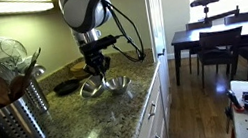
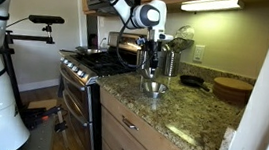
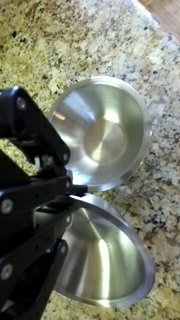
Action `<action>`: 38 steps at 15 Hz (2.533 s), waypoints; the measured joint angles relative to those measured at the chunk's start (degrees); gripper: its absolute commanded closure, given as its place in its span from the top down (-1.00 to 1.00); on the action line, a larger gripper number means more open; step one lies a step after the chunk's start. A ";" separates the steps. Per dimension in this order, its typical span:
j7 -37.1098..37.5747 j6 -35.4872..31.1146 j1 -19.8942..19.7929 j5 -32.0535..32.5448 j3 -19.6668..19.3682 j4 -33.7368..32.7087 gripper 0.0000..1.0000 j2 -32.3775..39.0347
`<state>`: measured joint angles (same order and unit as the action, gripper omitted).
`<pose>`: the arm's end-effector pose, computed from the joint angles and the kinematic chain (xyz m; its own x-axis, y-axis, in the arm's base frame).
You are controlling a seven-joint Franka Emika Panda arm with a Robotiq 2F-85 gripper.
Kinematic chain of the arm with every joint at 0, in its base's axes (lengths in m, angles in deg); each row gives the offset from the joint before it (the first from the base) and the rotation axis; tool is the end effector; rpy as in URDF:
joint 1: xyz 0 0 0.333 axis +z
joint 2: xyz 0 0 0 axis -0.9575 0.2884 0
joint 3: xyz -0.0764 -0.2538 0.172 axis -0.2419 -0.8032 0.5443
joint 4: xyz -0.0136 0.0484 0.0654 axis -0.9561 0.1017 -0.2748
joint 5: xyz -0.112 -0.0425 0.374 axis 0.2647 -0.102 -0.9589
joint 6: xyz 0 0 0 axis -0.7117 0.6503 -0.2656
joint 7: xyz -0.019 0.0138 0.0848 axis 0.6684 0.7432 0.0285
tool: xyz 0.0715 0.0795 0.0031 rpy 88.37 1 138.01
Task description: Stack the bowls
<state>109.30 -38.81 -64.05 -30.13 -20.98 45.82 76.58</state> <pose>0.6272 0.0786 0.3423 0.9169 -0.3977 0.0349 -0.3992 -0.9140 0.0724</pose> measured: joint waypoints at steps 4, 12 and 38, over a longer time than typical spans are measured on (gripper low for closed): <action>1.82 0.03 -0.57 0.38 -1.68 2.05 -0.84 -3.35; 5.32 0.22 -2.49 1.09 -2.41 8.96 -0.85 -8.07; 8.05 -0.33 -6.14 -2.97 -1.99 13.60 -0.84 -8.98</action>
<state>117.34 -39.14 -70.19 -33.10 -22.96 59.43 67.60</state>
